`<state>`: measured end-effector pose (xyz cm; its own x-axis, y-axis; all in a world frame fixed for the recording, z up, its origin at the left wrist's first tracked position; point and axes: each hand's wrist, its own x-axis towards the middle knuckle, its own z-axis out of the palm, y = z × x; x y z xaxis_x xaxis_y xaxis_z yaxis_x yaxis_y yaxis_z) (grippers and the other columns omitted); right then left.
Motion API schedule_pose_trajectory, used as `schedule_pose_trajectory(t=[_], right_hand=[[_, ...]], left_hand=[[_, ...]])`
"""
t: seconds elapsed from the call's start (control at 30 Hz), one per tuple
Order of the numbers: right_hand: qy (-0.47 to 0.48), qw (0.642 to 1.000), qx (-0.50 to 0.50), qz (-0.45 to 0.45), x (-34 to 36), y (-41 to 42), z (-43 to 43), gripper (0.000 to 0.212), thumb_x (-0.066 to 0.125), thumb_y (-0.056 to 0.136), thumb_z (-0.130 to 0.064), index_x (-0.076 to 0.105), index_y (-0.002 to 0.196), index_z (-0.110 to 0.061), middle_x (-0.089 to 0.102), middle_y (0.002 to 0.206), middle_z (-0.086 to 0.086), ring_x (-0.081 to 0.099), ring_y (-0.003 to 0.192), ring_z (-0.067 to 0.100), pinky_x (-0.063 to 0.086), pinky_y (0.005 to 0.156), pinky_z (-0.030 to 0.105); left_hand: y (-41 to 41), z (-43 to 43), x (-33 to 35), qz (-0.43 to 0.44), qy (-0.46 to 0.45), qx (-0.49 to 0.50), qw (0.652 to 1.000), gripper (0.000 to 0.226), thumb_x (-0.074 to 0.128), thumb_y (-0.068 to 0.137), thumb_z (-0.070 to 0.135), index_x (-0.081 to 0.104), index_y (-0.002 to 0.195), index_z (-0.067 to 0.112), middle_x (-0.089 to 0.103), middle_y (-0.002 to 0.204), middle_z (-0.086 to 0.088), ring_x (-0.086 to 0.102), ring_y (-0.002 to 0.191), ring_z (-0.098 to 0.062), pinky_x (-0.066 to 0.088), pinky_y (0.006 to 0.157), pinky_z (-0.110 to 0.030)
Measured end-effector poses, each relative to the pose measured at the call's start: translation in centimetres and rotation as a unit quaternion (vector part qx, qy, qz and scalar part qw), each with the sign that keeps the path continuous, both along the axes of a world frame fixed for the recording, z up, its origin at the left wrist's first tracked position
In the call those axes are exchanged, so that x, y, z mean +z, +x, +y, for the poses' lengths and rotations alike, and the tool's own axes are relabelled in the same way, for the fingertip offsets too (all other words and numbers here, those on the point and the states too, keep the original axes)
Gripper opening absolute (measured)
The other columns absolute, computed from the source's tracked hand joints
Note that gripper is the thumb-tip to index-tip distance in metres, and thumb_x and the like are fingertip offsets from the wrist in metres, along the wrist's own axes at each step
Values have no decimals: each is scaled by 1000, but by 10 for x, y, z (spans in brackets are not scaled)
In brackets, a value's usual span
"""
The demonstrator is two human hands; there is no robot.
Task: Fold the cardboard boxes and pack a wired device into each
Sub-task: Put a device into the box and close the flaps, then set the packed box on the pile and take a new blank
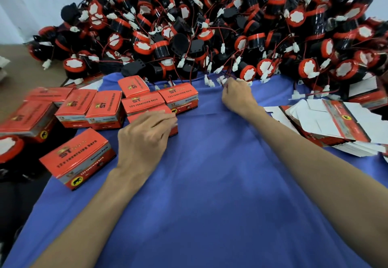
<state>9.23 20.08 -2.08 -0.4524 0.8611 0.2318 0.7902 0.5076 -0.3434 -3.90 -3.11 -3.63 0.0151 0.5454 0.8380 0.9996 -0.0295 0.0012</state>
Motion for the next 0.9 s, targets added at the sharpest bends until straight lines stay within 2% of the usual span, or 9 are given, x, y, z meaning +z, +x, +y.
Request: schedule_pose_trajectory(t=[0.13, 0.2, 0.3, 0.4, 0.53, 0.67, 0.73, 0.8, 0.9], right_hand=[[68, 995, 68, -5, 5, 9, -27, 30, 39, 88, -3, 64, 103, 1, 66, 105, 20, 56, 94, 39, 44, 77, 39], [86, 993, 68, 43, 5, 15, -38, 32, 42, 89, -10, 62, 114, -7, 65, 109, 16, 56, 97, 39, 44, 74, 38], [63, 996, 64, 8, 6, 5, -44, 48, 47, 94, -30, 41, 141, -21, 49, 131, 13, 52, 111, 38, 43, 82, 41], [39, 997, 11, -71, 0, -19, -37, 60, 50, 95, -43, 29, 146, -19, 31, 142, 17, 51, 113, 40, 41, 78, 39], [6, 995, -104, 0, -9, -28, -15, 44, 54, 95, -25, 38, 131, -5, 39, 135, 17, 56, 112, 37, 38, 73, 38], [-20, 996, -65, -63, -2, -13, -10, 28, 45, 92, -7, 53, 119, -2, 57, 124, 16, 54, 114, 36, 38, 77, 36], [-17, 997, -23, -68, 8, -8, -25, 24, 43, 91, -11, 58, 109, -5, 58, 120, 17, 55, 106, 36, 33, 74, 34], [2, 998, 20, -60, 19, -1, -52, 17, 42, 90, -21, 55, 87, -10, 57, 103, 16, 50, 86, 33, 30, 69, 33], [72, 991, 103, -34, 26, 15, -110, 27, 44, 83, -32, 40, 61, -18, 44, 72, 6, 38, 69, 29, 26, 61, 32]], left_hand=[[1, 3, 3, 12, -7, 3, 1000, 10, 76, 77, -3, 78, 80, 7, 75, 83, -5, 72, 74, -27, 53, 44, -35], [2, 5, 5, 8, -15, 14, 1000, 8, 76, 79, 0, 78, 84, 7, 74, 83, -6, 69, 70, -28, 51, 42, -36], [5, 5, 4, 6, -26, 22, 999, 7, 74, 83, 2, 77, 86, 6, 74, 87, -6, 68, 70, -28, 50, 42, -37], [7, 6, 4, -12, -20, 21, 1000, 12, 67, 86, 1, 77, 80, 5, 73, 83, -6, 67, 68, -29, 48, 40, -38], [9, 11, 3, -41, -16, 20, 999, 17, 69, 78, -8, 78, 79, 7, 73, 79, -4, 65, 67, -29, 47, 40, -37], [6, 11, 0, -29, -15, 28, 999, 22, 71, 75, -11, 78, 83, 9, 73, 80, -3, 65, 69, -28, 48, 40, -36], [8, 10, -1, -9, -15, 43, 999, 22, 71, 77, -9, 78, 88, 9, 72, 81, -3, 65, 69, -28, 48, 41, -36], [11, 11, -1, 18, -14, 56, 998, 24, 72, 80, -4, 76, 99, 9, 71, 82, -5, 64, 70, -29, 50, 47, -36], [14, 9, 1, 42, -39, 66, 996, 31, 64, 87, 12, 69, 117, 6, 70, 98, -9, 62, 88, -31, 47, 74, -42]])
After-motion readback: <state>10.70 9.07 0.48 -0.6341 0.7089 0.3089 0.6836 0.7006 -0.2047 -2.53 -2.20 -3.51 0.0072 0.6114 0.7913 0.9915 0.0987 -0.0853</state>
